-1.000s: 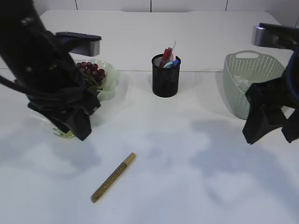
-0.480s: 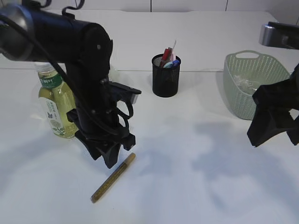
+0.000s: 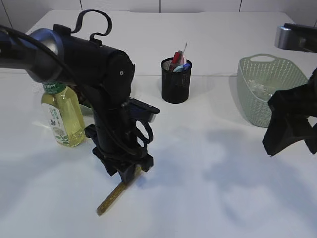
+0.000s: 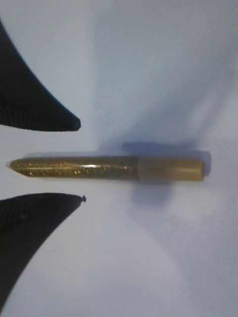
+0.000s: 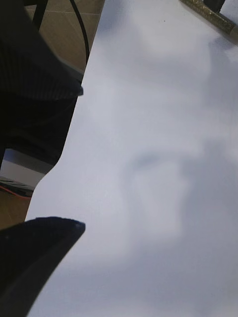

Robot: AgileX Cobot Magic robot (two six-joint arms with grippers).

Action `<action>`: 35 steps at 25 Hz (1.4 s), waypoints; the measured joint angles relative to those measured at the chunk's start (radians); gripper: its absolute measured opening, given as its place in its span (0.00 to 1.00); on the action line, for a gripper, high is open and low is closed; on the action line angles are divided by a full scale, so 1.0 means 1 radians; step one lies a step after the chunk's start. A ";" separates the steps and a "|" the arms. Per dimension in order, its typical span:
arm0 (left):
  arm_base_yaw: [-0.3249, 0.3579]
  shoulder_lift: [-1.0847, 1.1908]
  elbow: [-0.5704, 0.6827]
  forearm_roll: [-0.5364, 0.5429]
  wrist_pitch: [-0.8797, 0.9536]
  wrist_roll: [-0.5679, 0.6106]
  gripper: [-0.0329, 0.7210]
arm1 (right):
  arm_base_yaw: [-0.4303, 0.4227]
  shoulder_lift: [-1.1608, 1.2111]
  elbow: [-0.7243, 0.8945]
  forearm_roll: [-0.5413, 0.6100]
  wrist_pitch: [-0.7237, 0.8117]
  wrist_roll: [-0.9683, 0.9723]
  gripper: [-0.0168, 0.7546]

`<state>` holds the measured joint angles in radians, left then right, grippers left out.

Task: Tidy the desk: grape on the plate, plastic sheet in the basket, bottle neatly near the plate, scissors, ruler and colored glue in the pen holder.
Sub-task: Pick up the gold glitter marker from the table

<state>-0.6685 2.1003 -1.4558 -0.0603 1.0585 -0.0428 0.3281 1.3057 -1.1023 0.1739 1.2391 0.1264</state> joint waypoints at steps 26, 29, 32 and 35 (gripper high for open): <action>-0.047 0.060 -0.005 0.054 -0.026 -0.027 0.44 | 0.000 0.000 0.000 -0.010 0.000 0.000 0.77; -0.047 0.062 -0.005 0.054 -0.026 -0.027 0.42 | 0.000 0.000 0.000 -0.010 0.000 0.000 0.77; -0.047 0.062 -0.005 0.054 -0.026 -0.027 0.41 | 0.000 0.000 0.000 -0.010 0.000 0.000 0.77; -0.047 0.062 -0.005 0.054 -0.030 -0.027 0.41 | 0.000 0.000 0.000 -0.010 0.000 -0.002 0.77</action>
<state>-0.7160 2.1624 -1.4603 -0.0067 1.0284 -0.0694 0.3281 1.3057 -1.1023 0.1639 1.2391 0.1243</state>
